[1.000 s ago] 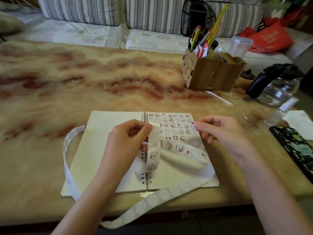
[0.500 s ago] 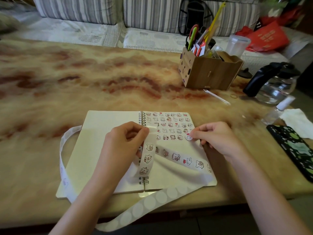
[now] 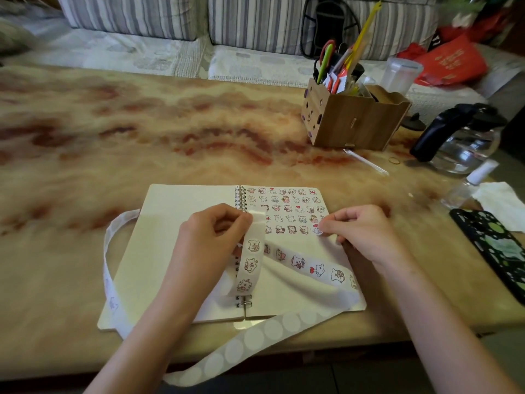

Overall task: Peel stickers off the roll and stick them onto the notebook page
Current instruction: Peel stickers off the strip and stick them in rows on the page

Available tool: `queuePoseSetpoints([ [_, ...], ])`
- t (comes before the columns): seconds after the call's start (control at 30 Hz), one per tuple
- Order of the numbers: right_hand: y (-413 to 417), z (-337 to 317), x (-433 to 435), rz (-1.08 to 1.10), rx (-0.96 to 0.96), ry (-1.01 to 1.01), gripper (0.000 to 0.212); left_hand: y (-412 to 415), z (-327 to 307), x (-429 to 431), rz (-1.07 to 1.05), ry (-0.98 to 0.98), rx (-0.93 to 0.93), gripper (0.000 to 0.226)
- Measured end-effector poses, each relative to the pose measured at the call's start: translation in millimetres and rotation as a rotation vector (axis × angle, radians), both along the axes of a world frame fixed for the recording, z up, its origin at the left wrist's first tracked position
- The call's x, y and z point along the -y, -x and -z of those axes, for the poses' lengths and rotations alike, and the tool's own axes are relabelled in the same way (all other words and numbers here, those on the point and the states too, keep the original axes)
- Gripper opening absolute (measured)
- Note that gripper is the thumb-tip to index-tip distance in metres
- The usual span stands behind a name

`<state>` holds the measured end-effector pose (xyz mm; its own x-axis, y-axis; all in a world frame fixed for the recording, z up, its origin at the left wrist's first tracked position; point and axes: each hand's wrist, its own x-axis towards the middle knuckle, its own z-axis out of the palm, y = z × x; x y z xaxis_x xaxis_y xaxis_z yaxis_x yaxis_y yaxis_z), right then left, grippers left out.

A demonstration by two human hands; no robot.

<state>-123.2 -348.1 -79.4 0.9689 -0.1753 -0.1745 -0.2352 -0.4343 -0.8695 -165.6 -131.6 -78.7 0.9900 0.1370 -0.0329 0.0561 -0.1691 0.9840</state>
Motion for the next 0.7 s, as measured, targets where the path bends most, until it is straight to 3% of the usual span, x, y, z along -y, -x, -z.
queuePoseSetpoints([
  [0.7, -5.9, 10.0, -4.4, 0.015, 0.046, 0.044, 0.021, -0.2, -0.3, 0.5, 0.008, 0.017, 0.005, 0.014],
])
